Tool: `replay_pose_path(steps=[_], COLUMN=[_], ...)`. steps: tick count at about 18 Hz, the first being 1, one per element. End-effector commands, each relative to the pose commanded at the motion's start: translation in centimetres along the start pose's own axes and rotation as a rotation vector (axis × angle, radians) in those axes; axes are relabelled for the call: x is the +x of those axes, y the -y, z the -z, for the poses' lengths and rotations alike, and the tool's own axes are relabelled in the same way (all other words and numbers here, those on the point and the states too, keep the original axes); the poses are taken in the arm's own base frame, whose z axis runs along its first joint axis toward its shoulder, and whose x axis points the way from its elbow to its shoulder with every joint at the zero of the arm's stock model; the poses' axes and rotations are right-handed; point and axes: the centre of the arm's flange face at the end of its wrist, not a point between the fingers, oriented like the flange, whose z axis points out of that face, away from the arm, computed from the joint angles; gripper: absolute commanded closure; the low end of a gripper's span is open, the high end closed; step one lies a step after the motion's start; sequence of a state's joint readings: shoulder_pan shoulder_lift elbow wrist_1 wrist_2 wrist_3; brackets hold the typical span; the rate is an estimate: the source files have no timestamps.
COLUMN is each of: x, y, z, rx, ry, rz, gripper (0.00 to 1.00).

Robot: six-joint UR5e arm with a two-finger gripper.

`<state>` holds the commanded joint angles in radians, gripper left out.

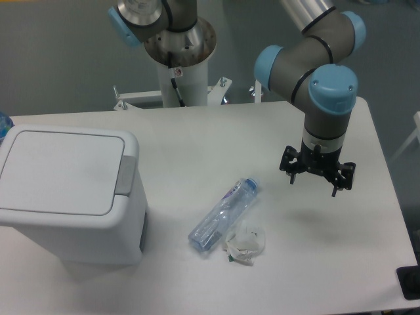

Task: Open the trash can
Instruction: 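Lower the gripper from its raised pose toward the table, then move the gripper over to the grey button on the trash can lid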

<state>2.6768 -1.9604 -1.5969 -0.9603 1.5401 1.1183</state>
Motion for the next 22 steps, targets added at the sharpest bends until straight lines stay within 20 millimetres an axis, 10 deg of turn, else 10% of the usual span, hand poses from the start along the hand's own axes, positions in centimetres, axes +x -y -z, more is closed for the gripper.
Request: replay_pose_path(steps=[16,22], x=[1.3,4.2], y=[3.4,9.3], z=[3.4,8.4], rx=[0.258,0.481], ry=[-0.060,-0.260], rz=[0.203,0.472], gripper=[0.00,0.00])
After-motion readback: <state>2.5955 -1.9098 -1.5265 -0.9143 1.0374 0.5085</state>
